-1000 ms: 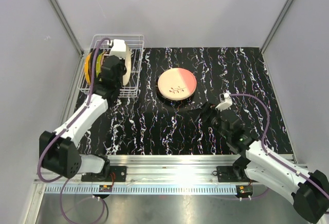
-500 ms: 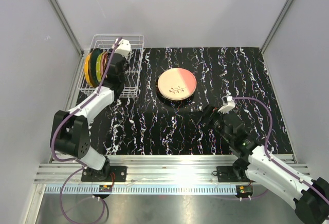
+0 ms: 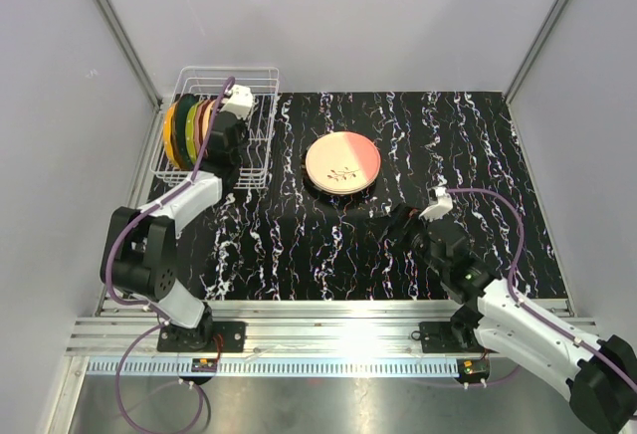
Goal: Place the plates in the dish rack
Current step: Insert the plate into the dish rack
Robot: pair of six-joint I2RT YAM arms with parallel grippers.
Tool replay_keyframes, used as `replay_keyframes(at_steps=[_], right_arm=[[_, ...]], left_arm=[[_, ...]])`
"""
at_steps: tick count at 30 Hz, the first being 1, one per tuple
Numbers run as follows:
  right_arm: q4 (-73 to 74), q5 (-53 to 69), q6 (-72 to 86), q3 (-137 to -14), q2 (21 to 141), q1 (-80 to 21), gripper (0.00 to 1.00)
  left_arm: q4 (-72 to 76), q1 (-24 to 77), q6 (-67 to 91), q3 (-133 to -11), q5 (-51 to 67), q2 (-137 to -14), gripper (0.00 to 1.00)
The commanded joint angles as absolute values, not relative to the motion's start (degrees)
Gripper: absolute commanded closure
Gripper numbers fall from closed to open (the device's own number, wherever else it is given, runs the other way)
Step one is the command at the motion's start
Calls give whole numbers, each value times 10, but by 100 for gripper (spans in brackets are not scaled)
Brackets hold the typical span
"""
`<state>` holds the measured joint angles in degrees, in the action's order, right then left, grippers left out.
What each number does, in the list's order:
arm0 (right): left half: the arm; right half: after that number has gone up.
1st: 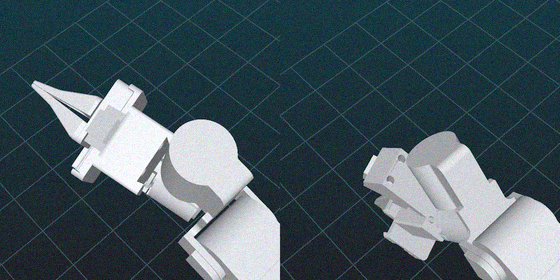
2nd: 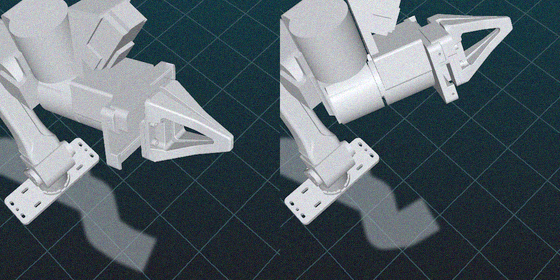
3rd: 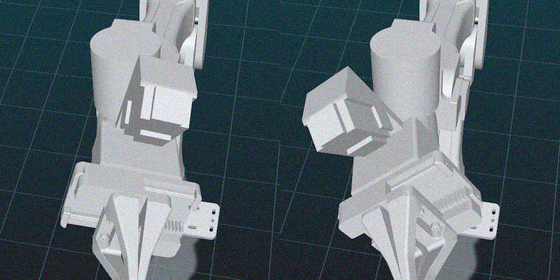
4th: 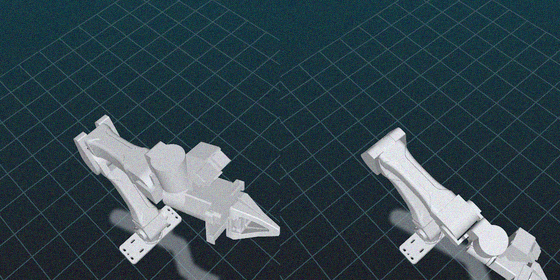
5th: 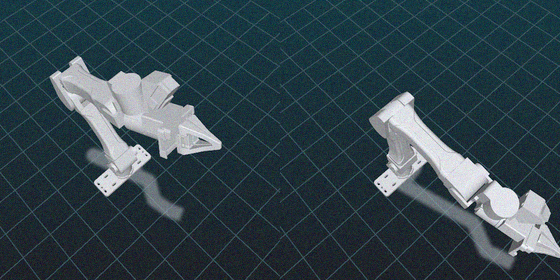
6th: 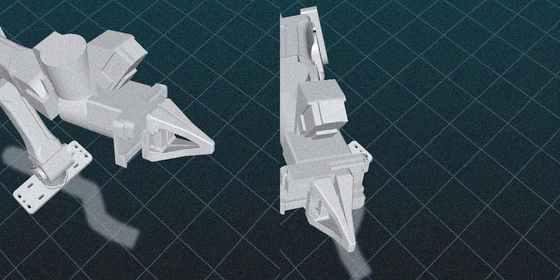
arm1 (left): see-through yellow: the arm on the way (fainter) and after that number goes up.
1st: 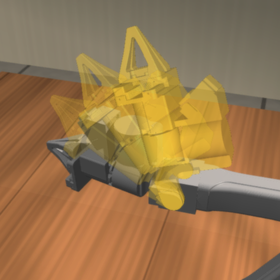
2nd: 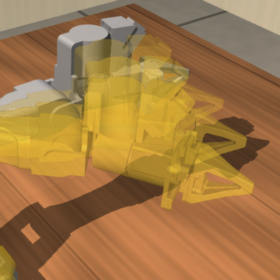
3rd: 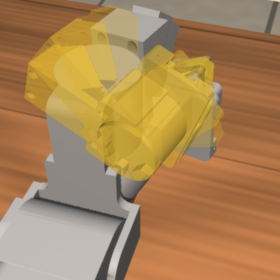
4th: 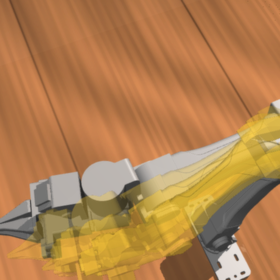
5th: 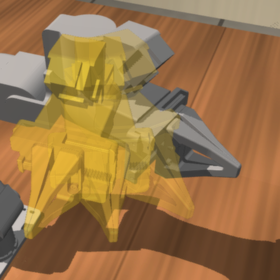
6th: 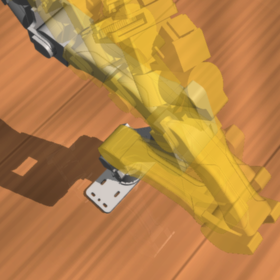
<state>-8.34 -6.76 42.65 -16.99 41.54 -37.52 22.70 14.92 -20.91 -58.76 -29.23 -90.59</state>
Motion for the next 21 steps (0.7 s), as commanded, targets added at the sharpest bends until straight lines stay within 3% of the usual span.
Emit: replay_keyframes(at_steps=[1, 9, 13, 15, 21], right_arm=[[-110, -93, 419, -164, 421, -379, 0], [-121, -87, 425, -163, 445, -378, 0], [-121, -87, 425, -162, 446, -377, 0], [-122, -87, 427, -163, 447, -375, 0], [-122, -87, 433, -163, 456, -374, 0]], left_arm=[[280, 146, -193, -583, -281, -903, 100], [272, 146, -195, -582, -271, -907, 99], [253, 147, -191, -591, -271, -923, 75], [250, 148, -189, -594, -280, -929, 57], [233, 154, -180, -605, -292, -936, 50]])
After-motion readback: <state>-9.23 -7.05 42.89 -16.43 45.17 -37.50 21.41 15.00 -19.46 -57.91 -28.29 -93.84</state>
